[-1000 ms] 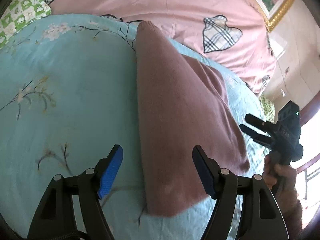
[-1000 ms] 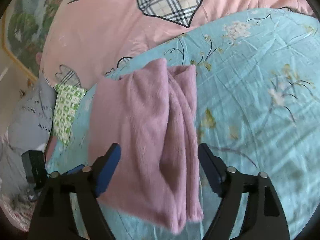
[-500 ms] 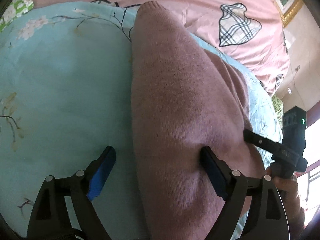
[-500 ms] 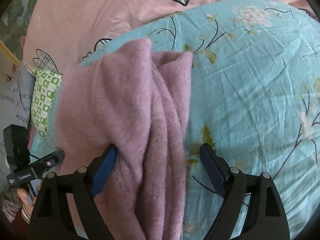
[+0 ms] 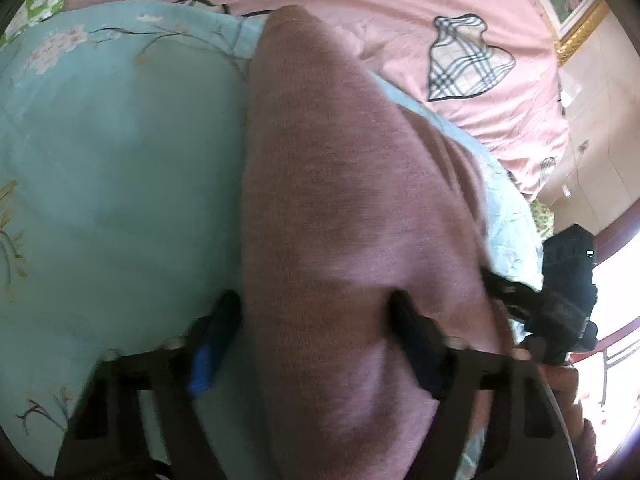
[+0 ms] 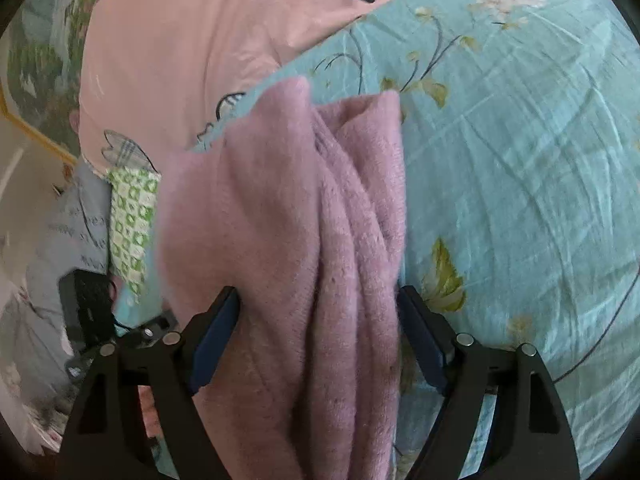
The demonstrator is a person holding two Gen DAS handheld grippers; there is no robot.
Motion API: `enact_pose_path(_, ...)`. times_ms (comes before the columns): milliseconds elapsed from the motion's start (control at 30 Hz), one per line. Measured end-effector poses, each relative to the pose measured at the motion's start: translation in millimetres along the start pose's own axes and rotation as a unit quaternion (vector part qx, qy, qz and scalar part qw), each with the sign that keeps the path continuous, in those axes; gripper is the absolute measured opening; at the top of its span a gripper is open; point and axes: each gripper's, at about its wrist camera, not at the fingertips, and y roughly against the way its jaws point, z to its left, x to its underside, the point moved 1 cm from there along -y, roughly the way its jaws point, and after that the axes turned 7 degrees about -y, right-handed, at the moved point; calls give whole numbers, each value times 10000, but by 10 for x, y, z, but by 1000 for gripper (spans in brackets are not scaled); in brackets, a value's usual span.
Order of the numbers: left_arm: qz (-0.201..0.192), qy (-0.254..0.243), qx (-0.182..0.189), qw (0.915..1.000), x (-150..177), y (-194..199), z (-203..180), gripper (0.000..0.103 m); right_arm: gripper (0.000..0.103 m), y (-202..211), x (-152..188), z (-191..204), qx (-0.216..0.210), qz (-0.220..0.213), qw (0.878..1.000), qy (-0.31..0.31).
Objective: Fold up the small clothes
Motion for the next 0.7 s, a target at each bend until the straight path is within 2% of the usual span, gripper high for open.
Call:
enact_pose_path(33,-26,6,-14,10000,-6,-3,-32,57,59,-36,7,22,-56,79,10000,-18)
enact_pose_path(67,-56,-20,-87,9999,-7,-3,-65,52,52,-62,14,18,-106,135,9998,-123)
enact_pose_path(167,-177,-55,-99,9998,-3,74,-125,40,39,-16,50,50,-94,39,9997,-209)
enact_pose_path(300,-283,-31,-51,9996,52,322,-166,36,35,145,136,234,-192,-126,9995,-206)
enact_pose_path(367,-327,0,-77,9994,128,531,-171,36,34,238,203,378,-380,-175,9989,-211)
enact_pose_path(533,-661,215,-173,9974,574,1360,36,36,34,343,607,947,-932,-62,9955,186)
enact_pose_path(700,-850,519,-408,9942,1117,2091,412,36,34,153,1168,1426,-1468,171,9881,413)
